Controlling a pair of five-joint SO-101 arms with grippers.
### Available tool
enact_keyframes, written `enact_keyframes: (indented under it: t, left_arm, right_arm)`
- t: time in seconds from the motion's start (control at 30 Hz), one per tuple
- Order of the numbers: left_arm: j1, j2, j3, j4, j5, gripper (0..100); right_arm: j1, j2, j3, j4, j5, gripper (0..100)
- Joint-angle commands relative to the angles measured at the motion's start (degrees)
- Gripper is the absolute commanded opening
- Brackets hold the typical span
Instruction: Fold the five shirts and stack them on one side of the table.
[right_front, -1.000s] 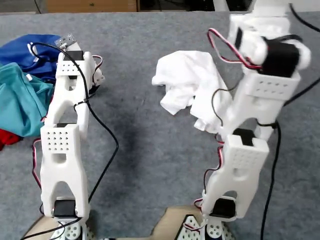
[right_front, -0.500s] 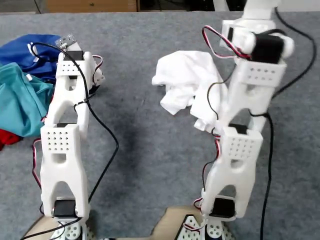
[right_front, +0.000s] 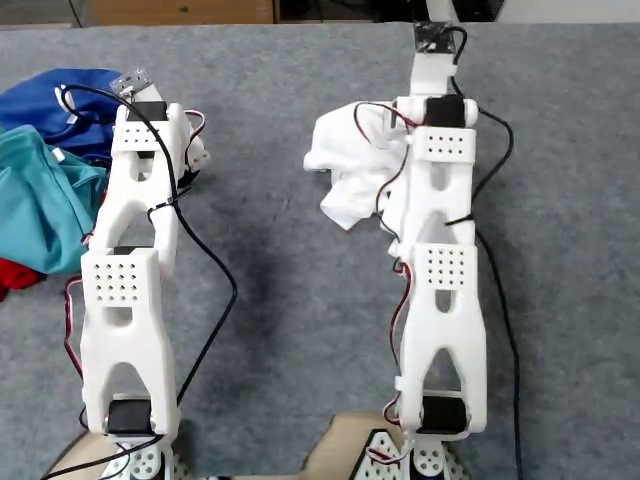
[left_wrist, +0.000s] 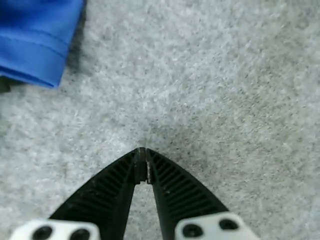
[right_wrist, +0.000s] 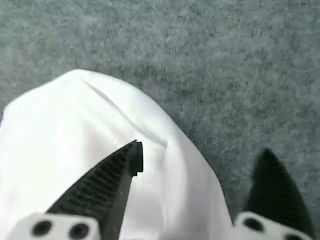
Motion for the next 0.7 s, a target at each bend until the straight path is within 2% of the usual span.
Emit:
enact_keyframes:
  t: [0.0, 0.13, 0.67]
  left_arm:
    - [-0.1, -0.8, -0.3, -0.4, 0.2, 2]
    - [-0.1, -0.8, -0.2, -0.4, 0.2, 2]
    - [-0.2, -0.8, -0.2, -0.4, 0.2, 2]
  right_arm:
    - [-0.2, -0.2, -2.0, -1.6, -0.4, 15.9]
    - [0.0, -0.2, -2.1, -1.6, -0.4, 2.1]
    - [0.5, -0.5, -2.2, -1.3, -0.5, 3.2]
